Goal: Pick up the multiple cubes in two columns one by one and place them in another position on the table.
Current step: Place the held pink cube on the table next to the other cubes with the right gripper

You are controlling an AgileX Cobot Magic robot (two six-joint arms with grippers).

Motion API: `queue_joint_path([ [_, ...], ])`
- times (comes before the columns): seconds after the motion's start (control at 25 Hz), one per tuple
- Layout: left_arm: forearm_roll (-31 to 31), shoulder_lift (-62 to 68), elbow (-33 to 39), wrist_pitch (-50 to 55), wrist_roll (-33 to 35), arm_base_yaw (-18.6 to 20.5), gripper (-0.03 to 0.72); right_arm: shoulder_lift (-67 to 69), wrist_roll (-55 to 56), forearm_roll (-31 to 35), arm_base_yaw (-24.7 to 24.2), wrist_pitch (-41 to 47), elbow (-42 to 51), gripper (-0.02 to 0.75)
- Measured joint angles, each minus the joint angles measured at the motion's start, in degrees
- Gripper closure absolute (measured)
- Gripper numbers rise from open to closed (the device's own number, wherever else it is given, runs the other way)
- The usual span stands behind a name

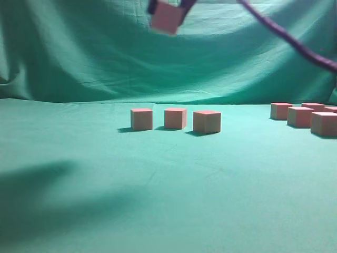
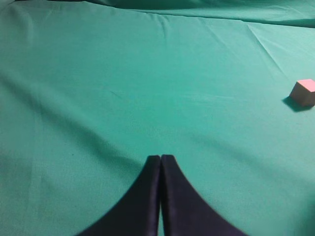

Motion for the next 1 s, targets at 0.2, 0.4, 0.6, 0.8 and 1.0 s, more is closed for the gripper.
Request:
queue_joint_path([
  [0.2, 0.0, 0.0, 0.0, 0.0, 0.0, 0.0, 0.688, 8.46, 3.83, 0.04, 4.34, 0.39, -7.91, 0.478],
  [0.4, 0.0, 0.0, 0.0, 0.0, 0.0, 0.0, 0.688, 16.09, 7.74, 0.04, 5.16, 2.6, -15.03, 0.478],
  [0.6, 0.0, 0.0, 0.0, 0.0, 0.0, 0.0, 0.688, 22.0, 10.56, -0.83, 5.16, 3.41, -18.6, 0.478],
  [0.8, 0.0, 0.0, 0.0, 0.0, 0.0, 0.0, 0.688, 25.55, 13.54, -3.12, 5.16, 3.46, -19.19, 0.478],
  [1.0, 0.0, 0.0, 0.0, 0.0, 0.0, 0.0, 0.688, 26.64, 14.27, -4.53, 5.16, 1.66, -19.53, 0.478],
])
